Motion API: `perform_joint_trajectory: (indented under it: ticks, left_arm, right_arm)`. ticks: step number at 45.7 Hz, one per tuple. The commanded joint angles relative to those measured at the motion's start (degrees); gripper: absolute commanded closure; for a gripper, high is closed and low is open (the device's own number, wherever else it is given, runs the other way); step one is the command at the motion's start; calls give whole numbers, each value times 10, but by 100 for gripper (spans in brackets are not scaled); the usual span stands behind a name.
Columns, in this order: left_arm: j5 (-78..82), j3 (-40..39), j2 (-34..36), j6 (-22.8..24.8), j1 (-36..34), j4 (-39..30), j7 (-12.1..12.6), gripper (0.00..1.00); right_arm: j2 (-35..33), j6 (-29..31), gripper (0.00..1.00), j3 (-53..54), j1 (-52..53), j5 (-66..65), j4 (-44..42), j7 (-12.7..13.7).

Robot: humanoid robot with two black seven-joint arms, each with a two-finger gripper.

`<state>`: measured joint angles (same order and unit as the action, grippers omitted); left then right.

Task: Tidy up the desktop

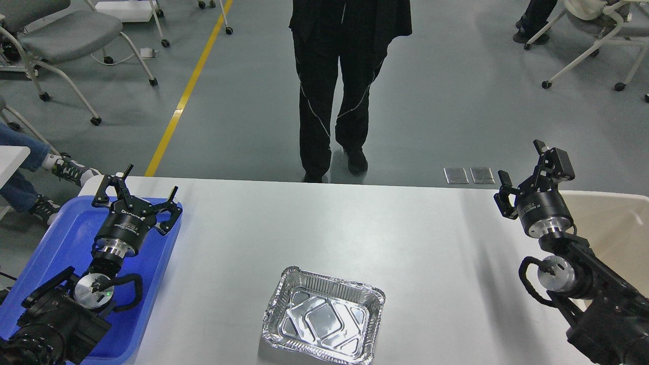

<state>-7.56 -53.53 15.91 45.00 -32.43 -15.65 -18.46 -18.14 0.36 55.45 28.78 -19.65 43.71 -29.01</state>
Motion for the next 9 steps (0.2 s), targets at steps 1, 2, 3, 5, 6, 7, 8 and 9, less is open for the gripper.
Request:
perform_joint_trajectory:
  ticks: [1, 2, 3, 5, 6, 7, 8, 9]
  left_arm:
    - [0, 0, 0, 0, 0, 0, 0, 0]
    - [0, 0, 0, 0, 0, 0, 0, 0]
    - [0, 0, 0, 0, 0, 0, 0, 0]
    - [0, 0, 0, 0, 0, 0, 0, 0]
    - [0, 0, 0, 0, 0, 0, 0, 0]
    - [0, 0, 0, 0, 0, 0, 0, 0]
    - [0, 0, 0, 0, 0, 0, 0, 0]
    - [0, 0, 0, 0, 0, 0, 0, 0]
  right_arm:
    - [14, 1, 0, 1, -13, 0, 1, -6]
    - [14, 1, 0, 1, -13, 0, 1, -6]
    - [14, 1, 0, 1, -13, 0, 1, -6]
    - [14, 1, 0, 1, -12, 0, 1, -6]
    - [14, 1, 0, 1, -12, 0, 1, -6]
    - [14, 1, 0, 1, -13, 0, 1, -6]
    - [14, 1, 0, 1, -13, 0, 1, -6]
    - [14, 1, 0, 1, -13, 0, 1, -6]
